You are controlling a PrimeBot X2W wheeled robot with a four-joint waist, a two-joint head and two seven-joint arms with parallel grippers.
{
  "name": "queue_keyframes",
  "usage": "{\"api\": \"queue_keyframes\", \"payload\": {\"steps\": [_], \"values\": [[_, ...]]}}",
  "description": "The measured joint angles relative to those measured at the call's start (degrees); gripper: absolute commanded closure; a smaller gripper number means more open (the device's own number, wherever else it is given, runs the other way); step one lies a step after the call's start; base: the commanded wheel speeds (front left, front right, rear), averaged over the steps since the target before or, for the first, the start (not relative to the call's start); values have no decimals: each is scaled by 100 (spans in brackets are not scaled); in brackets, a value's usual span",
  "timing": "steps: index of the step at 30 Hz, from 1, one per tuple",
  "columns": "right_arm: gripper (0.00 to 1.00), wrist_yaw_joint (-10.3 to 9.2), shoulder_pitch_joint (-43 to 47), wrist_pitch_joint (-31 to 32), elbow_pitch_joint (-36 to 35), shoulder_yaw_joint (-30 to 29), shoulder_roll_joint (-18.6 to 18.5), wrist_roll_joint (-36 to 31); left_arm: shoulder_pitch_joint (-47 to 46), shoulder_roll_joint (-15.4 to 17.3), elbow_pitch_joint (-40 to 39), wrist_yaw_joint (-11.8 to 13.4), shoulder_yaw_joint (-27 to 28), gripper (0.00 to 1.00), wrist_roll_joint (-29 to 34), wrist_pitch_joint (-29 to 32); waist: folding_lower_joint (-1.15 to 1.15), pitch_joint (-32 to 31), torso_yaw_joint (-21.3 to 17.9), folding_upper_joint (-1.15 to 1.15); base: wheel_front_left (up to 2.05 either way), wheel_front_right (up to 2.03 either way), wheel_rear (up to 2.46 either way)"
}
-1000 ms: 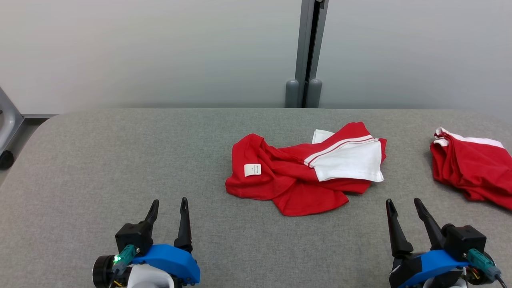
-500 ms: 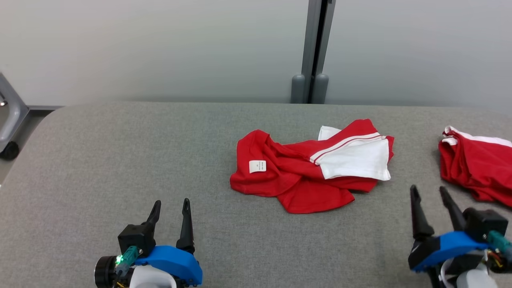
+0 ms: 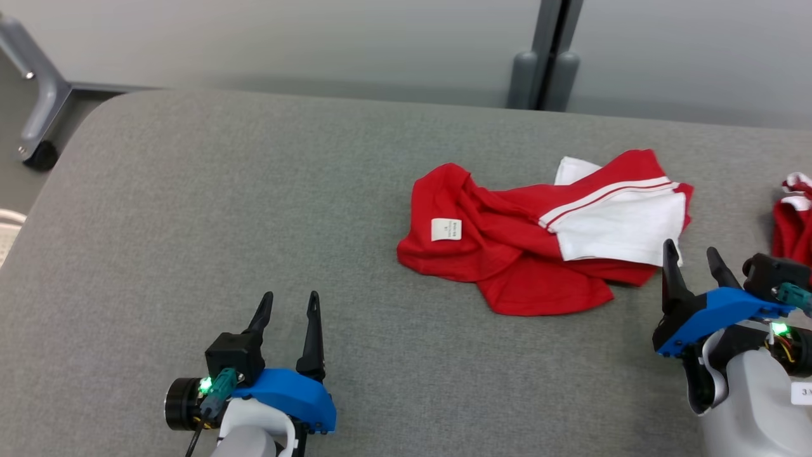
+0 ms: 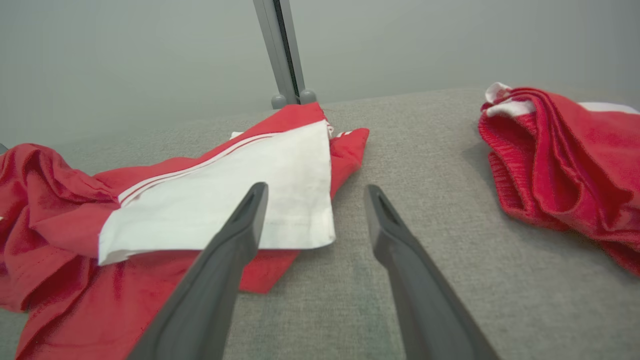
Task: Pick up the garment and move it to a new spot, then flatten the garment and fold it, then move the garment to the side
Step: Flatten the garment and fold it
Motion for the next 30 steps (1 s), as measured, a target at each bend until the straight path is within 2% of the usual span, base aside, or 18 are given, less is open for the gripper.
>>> {"api": "queue_keyframes", "payload": {"steps": [6,11,25,27,28,29,30], "values": [[0,0,-376,-151,832,-294,4,-213,-109,-70,110,-33,-34,0,19,-27,0,210,238,0,0,0,0],[0,0,-527,-402,1363,-503,7,-199,-110,-87,156,-33,4,0,19,-48,-1,230,266,0,0,0,0],[0,0,-1136,-669,2199,-491,1,-363,-201,-96,174,-35,58,0,52,-64,-1,344,200,-1,0,0,0],[23,0,-1196,-676,2275,-495,-4,-402,-203,-96,172,-35,60,0,56,-64,-1,364,199,-1,0,0,0],[30,0,-1226,-690,2312,-501,-8,-413,-207,-96,171,-35,63,0,59,-65,-1,374,197,-1,0,0,0],[44,0,-1262,-715,2346,-502,-9,-415,-209,-94,170,-35,65,0,59,-65,-1,382,195,-1,0,0,0],[52,0,-1300,-719,2374,-503,-10,-426,-211,-96,169,-35,66,0,60,-67,-1,388,191,-1,0,0,0]]}}
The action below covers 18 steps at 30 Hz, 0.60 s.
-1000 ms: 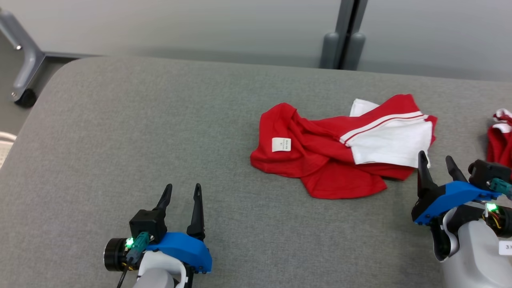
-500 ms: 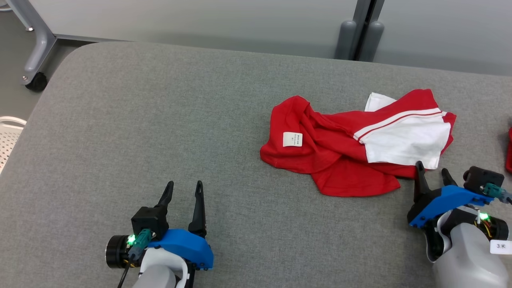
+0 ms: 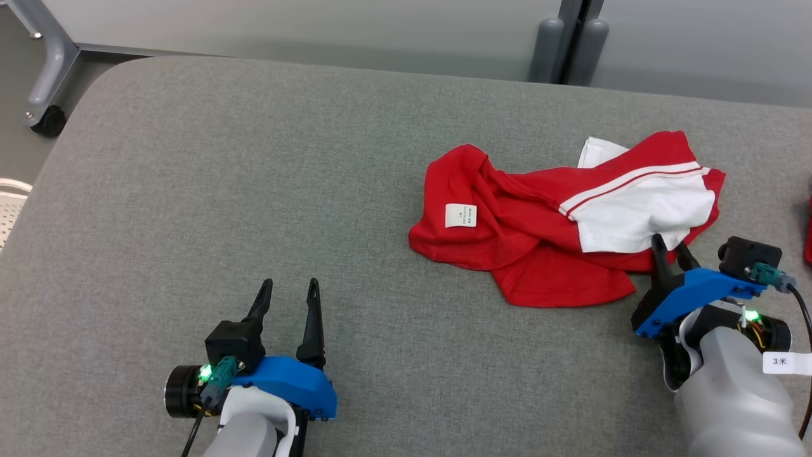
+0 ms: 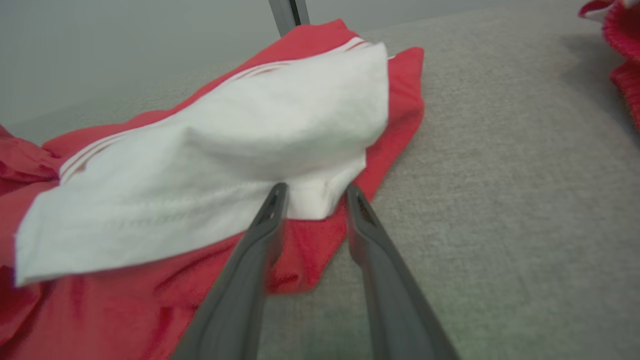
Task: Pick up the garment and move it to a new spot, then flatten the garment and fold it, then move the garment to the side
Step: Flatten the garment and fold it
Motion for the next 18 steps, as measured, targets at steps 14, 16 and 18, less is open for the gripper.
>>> {"api": "queue_keyframes", "payload": {"steps": [14,16,18], "values": [[100,0,-193,-163,-172,178,5,-67,-1,7,1,3,32,0,31,-3,0,-21,-150,-1,0,0,0],[100,0,-191,-178,-370,325,7,18,-1,10,0,4,31,0,31,-3,0,-53,-203,-1,0,0,0],[100,0,-182,-181,-660,576,4,212,0,12,1,4,36,0,31,-3,0,-84,-263,-1,0,0,0]]}}
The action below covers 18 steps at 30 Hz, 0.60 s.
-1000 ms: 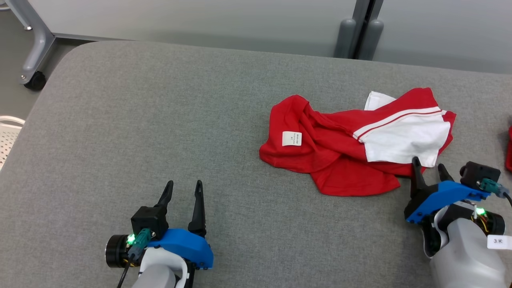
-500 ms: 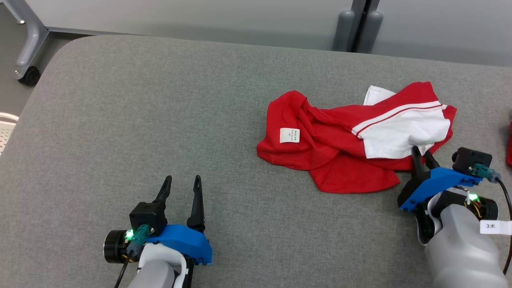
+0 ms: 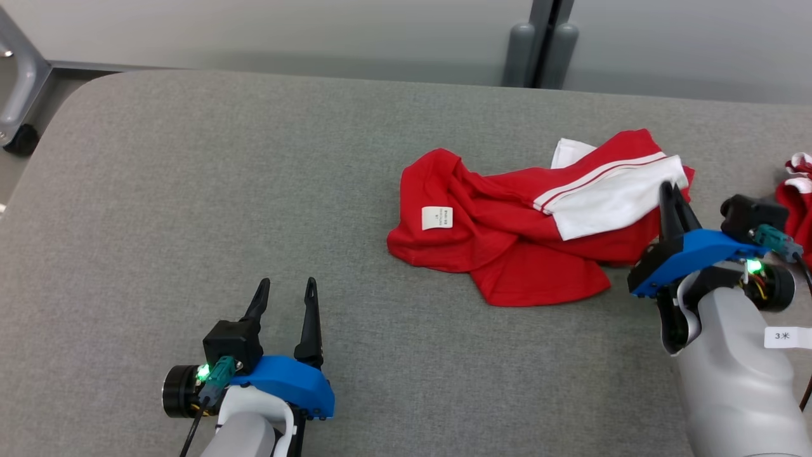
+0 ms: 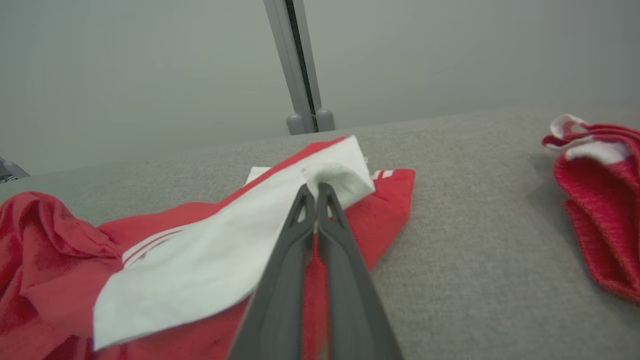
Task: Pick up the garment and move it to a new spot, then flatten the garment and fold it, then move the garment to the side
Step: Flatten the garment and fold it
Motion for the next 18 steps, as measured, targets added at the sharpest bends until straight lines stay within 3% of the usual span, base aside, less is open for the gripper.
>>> {"api": "queue_keyframes", "payload": {"steps": [10,18], "values": [[100,0,912,-1,-2015,1087,10,911,64,25,10,2,11,0,-11,-1,-1,-259,-394,0,0,0,0],[100,0,2420,657,-4018,1022,5,1081,136,63,-26,23,25,0,-48,-1,-1,-393,-742,0,0,0,0]]}}
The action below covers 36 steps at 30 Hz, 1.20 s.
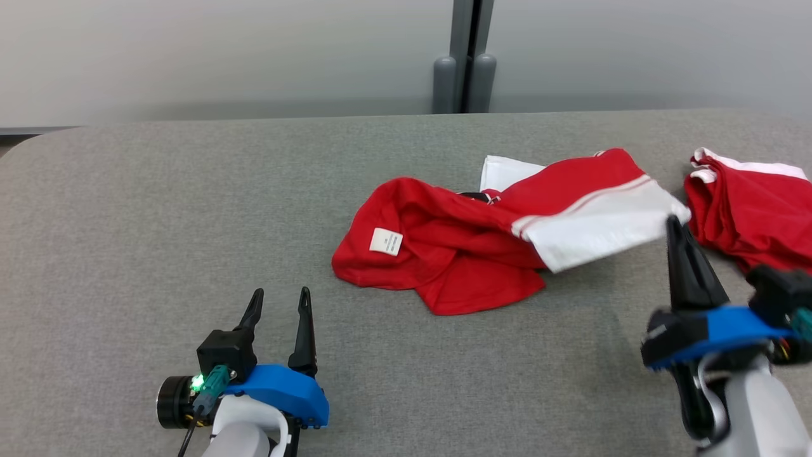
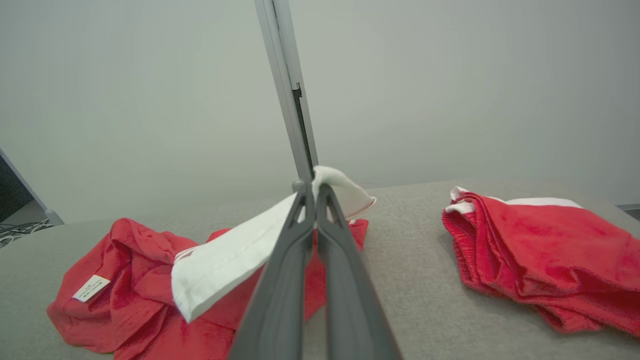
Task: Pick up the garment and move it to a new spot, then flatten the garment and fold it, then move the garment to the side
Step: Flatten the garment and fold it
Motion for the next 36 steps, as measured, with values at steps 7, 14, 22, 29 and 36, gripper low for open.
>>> {"api": "queue_keyframes", "payload": {"steps": [7,14,22,29,36], "values": [[100,0,1373,546,-777,-457,-1,397,23,29,-70,25,5,0,-1,0,0,111,-156,0,0,0,0],[100,0,1691,594,-412,-671,1,588,9,68,-105,26,12,0,-1,0,1,233,-153,0,0,0,0],[100,0,1689,483,-23,-1027,2,437,-8,77,-141,32,32,0,-2,0,1,271,-68,0,0,0,0],[100,0,1673,533,236,-1322,3,203,-7,53,-135,32,60,0,-2,0,1,217,-66,0,0,0,0],[0,0,1529,402,470,-1373,3,75,-4,-14,-47,-9,57,0,-2,0,1,69,-65,0,0,0,0]]}}
